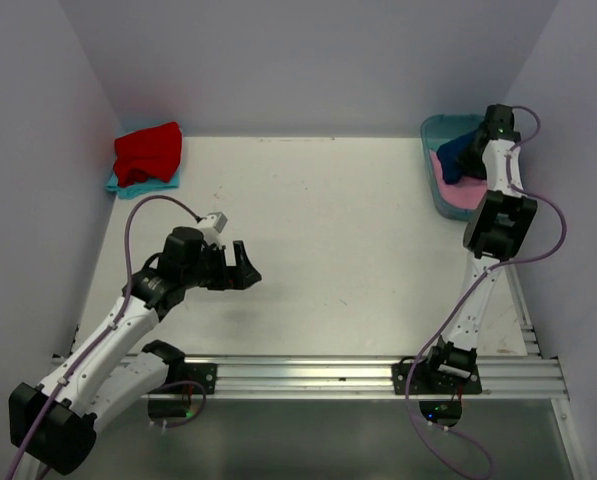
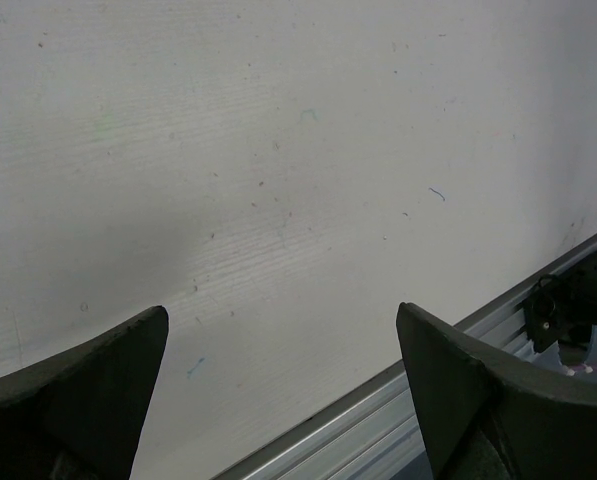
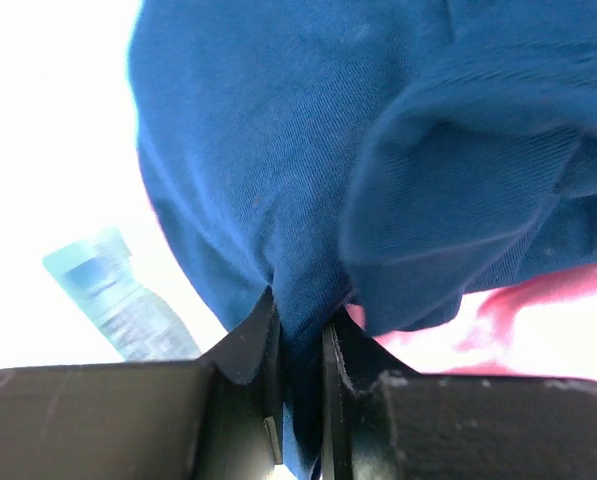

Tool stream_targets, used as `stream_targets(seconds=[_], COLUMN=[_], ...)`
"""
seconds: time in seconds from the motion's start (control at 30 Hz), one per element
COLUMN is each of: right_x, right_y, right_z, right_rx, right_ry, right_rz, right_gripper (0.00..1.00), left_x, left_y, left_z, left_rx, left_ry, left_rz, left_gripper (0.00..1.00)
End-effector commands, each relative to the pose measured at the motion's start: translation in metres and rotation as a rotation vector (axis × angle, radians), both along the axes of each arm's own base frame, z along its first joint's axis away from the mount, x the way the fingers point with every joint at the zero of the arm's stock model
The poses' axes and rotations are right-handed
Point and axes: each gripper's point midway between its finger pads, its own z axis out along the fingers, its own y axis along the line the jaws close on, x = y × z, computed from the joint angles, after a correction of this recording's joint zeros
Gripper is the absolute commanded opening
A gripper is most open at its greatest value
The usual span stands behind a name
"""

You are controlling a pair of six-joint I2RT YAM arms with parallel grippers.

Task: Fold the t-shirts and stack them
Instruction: Grab crumpled tshirt from bin with the right arm, then move the tshirt to the center of the board

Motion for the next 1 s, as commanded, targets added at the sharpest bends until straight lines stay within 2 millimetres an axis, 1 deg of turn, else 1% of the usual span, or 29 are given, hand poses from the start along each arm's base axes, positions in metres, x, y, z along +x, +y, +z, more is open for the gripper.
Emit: stream_targets(seconds=[0.0, 0.03, 0.1, 0.13, 0.17, 0.2, 0.23, 0.27, 0.3, 0.33, 0.37, 0.4, 0.43, 0.47, 0.5, 0.53, 0.6, 0.63, 0.67, 0.7, 0.73, 0.77, 0.8, 0.83, 0.87, 0.9, 0.93, 0.97], right_x=[0.004, 0.005, -0.002, 0.0, -0.007, -0.018, -0.018, -0.03, -0.046, -0.051, -0.061, -0.078, -0.085, -0.093, -0.102, -0.113, -0.131, -0.141, -0.156, -0.164, -0.176, -0.192, -0.2, -0.22, -0.239, -0.249, -0.27, -0.287], right_y=[0.019, 0.023, 0.03, 0.034, 0.04, 0.046, 0.048, 0.053, 0.059, 0.063, 0.069, 0.075, 0.079, 0.092, 0.101, 0.112, 0.142, 0.152, 0.176, 0.187, 0.197, 0.222, 0.231, 0.257, 0.283, 0.292, 0.291, 0.303], right_z=[0.084, 0.094, 0.124, 0.14, 0.136, 0.18, 0.2, 0.199, 0.237, 0.255, 0.252, 0.279, 0.287, 0.282, 0.283, 0.291, 0.285, 0.273, 0.27, 0.263, 0.253, 0.243, 0.238, 0.223, 0.215, 0.196, 0.172, 0.155], right_rx=[0.018, 0.027, 0.033, 0.04, 0.058, 0.043, 0.031, 0.041, 0.02, 0.012, 0.03, 0.02, 0.023, 0.07, 0.094, 0.116, 0.177, 0.195, 0.183, 0.166, 0.159, 0.161, 0.161, 0.199, 0.167, 0.16, 0.141, 0.144], right_ry=[-0.167, -0.197, -0.256, -0.309, -0.307, -0.398, -0.472, -0.476, -0.555, -0.615, -0.613, -0.668, -0.692, -0.689, -0.683, -0.693, -0.662, -0.604, -0.588, -0.563, -0.515, -0.486, -0.469, -0.399, -0.349, -0.255, -0.107, -0.018], right_rz=[0.055, 0.067, 0.081, 0.101, 0.113, 0.127, 0.138, 0.141, 0.151, 0.166, 0.171, 0.178, 0.186, 0.234, 0.264, 0.299, 0.408, 0.426, 0.501, 0.528, 0.55, 0.608, 0.647, 0.746, 0.878, 0.916, 0.921, 0.967], right_gripper=[0.0, 0.0, 0.0, 0.0, 0.0, 0.0, 0.0, 0.0, 0.0, 0.0, 0.0, 0.0, 0.0, 0.0, 0.0, 0.0, 0.0, 0.0, 0.0, 0.0, 0.0, 0.0, 0.0, 0.0, 0.0, 0.0, 0.03, 0.17], left_x=[-0.002, -0.002, -0.001, -0.001, 0.0, 0.001, 0.002, 0.003, 0.003, 0.004, 0.005, 0.006, 0.006, 0.007, 0.01, 0.012, 0.017, 0.019, 0.021, 0.023, 0.024, 0.024, 0.025, 0.026, 0.026, 0.025, 0.025, 0.023], left_y=[-0.004, -0.004, -0.005, -0.005, -0.005, -0.006, -0.007, -0.007, -0.008, -0.009, -0.01, -0.012, -0.012, -0.013, -0.011, -0.009, -0.006, -0.004, -0.002, 0.001, 0.002, 0.004, 0.007, 0.008, 0.009, 0.012, 0.014, 0.015], left_z=[0.004, 0.004, 0.005, 0.006, 0.007, 0.009, 0.009, 0.011, 0.011, 0.012, 0.012, 0.01, 0.01, 0.012, 0.011, 0.013, 0.021, 0.025, 0.03, 0.032, 0.034, 0.037, 0.038, 0.039, 0.042, 0.042, 0.042, 0.044], left_rx=[-0.032, -0.032, -0.037, -0.037, -0.037, -0.041, -0.041, -0.042, -0.044, -0.044, -0.044, -0.046, -0.045, -0.046, -0.034, -0.029, -0.024, -0.025, -0.024, -0.016, -0.015, -0.007, 0.004, 0.004, 0.007, 0.018, 0.02, 0.019], left_ry=[-0.016, -0.017, -0.025, -0.031, -0.037, -0.047, -0.054, -0.06, -0.061, -0.067, -0.067, -0.06, -0.062, -0.065, -0.067, -0.071, -0.108, -0.121, -0.136, -0.145, -0.148, -0.144, -0.147, -0.146, -0.151, -0.149, -0.146, -0.148], left_rz=[-0.01, -0.013, -0.016, -0.02, -0.02, -0.024, -0.027, -0.03, -0.037, -0.043, -0.048, -0.055, -0.06, -0.06, -0.046, -0.034, -0.006, 0.011, 0.026, 0.048, 0.059, 0.066, 0.082, 0.09, 0.094, 0.105, 0.116, 0.121], left_gripper=[1.0, 1.0, 1.0, 1.0, 1.0, 1.0, 1.0, 1.0, 1.0, 1.0, 1.0, 1.0, 1.0, 1.0, 1.0, 1.0, 1.0, 1.0, 1.0, 1.0, 1.0, 1.0, 1.0, 1.0, 1.0, 1.0, 1.0, 1.0])
